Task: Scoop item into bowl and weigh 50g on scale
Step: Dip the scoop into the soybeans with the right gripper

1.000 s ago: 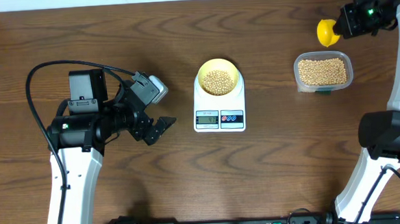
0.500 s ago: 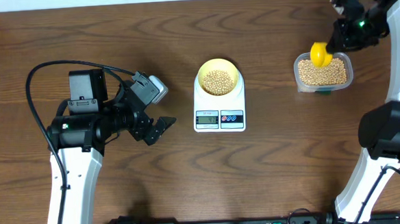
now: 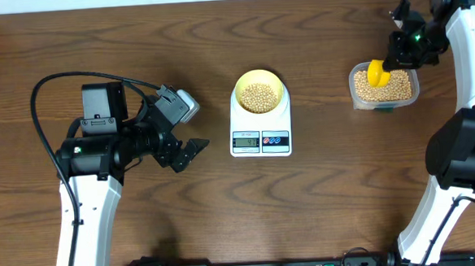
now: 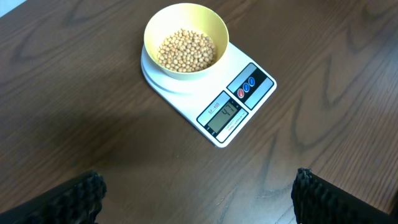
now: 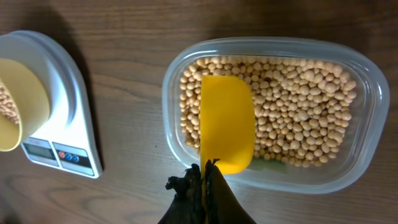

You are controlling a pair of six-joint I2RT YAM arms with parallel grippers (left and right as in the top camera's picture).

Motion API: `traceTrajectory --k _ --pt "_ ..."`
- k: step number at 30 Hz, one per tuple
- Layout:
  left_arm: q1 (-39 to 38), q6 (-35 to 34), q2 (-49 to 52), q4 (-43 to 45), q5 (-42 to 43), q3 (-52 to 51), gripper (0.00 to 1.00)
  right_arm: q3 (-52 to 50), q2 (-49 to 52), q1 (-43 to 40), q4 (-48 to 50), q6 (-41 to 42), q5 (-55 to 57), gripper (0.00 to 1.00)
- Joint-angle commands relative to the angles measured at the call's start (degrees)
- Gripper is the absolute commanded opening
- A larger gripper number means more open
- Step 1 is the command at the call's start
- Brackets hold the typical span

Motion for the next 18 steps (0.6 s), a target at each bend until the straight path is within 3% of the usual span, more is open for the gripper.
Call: traceTrajectory --k 1,18 --pt "0.3 0.9 0.0 0.0 0.5 0.3 0.98 -2.1 -0.7 0.2 1.2 1.3 1.0 0.01" --pt "0.3 0.9 0.0 0.0 0.5 0.3 0.98 -8.4 -0.7 2.5 7.8 2.3 -0.5 0.01"
